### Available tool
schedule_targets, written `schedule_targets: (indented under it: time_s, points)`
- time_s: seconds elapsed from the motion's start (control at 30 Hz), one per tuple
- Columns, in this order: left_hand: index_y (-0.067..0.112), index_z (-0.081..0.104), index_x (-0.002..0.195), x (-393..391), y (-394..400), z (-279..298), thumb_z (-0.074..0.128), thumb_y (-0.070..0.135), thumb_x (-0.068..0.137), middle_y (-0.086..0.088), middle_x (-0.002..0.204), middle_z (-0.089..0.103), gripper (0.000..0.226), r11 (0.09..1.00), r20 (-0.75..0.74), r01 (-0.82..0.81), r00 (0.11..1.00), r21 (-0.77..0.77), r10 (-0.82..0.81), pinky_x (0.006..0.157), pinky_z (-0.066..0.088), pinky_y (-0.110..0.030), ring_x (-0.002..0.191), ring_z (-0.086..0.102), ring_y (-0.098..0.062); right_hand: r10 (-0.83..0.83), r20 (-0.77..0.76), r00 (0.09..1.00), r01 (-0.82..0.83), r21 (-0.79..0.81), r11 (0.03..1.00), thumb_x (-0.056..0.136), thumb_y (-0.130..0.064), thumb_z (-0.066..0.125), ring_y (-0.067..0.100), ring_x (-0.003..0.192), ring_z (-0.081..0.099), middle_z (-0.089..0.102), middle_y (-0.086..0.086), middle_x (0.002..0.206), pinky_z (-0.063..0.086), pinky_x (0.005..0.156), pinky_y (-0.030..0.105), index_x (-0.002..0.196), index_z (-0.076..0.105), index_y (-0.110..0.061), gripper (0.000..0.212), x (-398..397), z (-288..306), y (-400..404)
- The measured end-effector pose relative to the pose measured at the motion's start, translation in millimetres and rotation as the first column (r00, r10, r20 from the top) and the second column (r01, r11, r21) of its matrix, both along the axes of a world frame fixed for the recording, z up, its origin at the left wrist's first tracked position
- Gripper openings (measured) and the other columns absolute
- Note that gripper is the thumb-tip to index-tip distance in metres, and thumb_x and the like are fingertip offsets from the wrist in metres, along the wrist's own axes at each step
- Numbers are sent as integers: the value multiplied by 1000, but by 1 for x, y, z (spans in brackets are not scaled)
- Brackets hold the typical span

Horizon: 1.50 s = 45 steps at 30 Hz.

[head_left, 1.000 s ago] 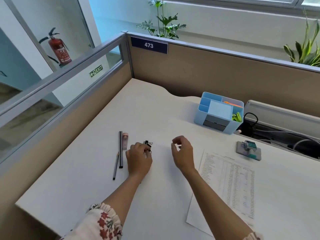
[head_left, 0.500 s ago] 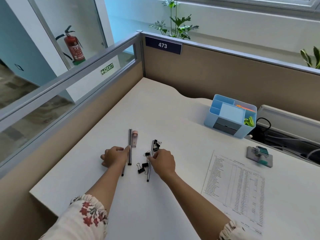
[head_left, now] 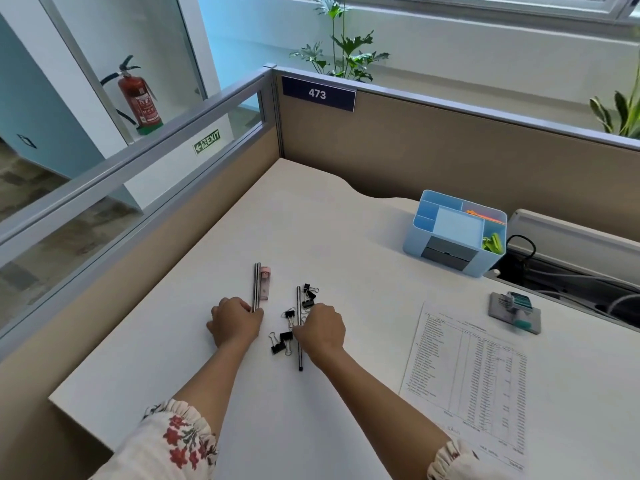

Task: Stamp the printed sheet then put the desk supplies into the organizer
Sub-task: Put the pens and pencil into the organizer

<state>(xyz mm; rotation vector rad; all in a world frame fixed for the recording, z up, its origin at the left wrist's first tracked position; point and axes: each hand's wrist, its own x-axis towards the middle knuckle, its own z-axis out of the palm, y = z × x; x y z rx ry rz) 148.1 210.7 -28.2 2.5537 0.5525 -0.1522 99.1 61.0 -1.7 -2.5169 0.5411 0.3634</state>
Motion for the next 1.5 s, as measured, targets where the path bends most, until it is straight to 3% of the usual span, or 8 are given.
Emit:
schedule_targets:
  time_s: [0.17,0.6,0.77,0.87,1.03,1.27,1.4,1.5]
  points:
    - [10,65,80,-3,-9,5,64,28,79,-6,82,66,18,981,12,118,993,154,-122,78,46,-35,81,62,-31,75,3,997,-74,-44,996,82,-6,58,24,81,55,51,3,78,37,63,27,65,32,-16,33,1,0,5]
    - [2,58,89,3,-13,3,52,13,85,-15,93,62,13,916,-12,301,951,264,-309,59,41,-31,80,62,-34,290,-63,955,-296,-170,940,84,15,50,26,100,66,67,12,108,37,55,28,61,28,-13,42,-5,-5,10]
    - [1,62,92,5,-15,1,51,17,93,-16,95,63,19,916,13,296,950,271,-311,60,39,-33,83,63,-35,370,-48,928,-371,-214,904,83,24,45,33,102,65,66,20,111,46,65,33,97,64,5,30,-9,-3,14]
    - [1,60,97,8,-15,-1,49,17,94,-16,100,60,19,917,-14,311,948,251,-318,62,44,-35,86,61,-32,392,-22,920,-386,-237,892,84,24,44,34,104,65,64,20,114,50,74,36,109,62,6,37,-10,-2,14]
    - [-1,41,127,9,-17,-5,40,15,96,-15,128,42,34,872,-213,367,926,324,-311,89,48,-37,120,43,-29,411,-28,911,-404,-263,876,85,23,43,32,103,66,63,19,115,35,54,28,115,56,8,36,-14,2,11]
    - [-1,38,129,11,-17,-8,35,22,98,-16,130,38,39,927,-224,299,942,228,-249,94,42,-46,123,34,-30,327,9,945,-319,-200,926,87,11,53,30,102,66,64,15,113,44,70,31,125,47,5,39,-23,8,-1]
    - [-4,48,119,12,-23,-4,35,26,99,-18,122,46,38,959,-36,201,979,201,-198,89,40,-49,117,41,-33,148,5,989,-148,34,988,82,-11,59,27,88,60,60,6,89,38,61,26,84,50,-11,9,-26,19,-13]
    - [-4,53,107,11,-33,-1,37,20,97,-20,112,51,31,970,112,182,973,164,-201,87,40,-49,109,45,-36,-22,-117,993,54,277,959,72,-22,60,19,59,46,47,-2,58,31,47,23,59,38,-16,26,-23,23,-33]
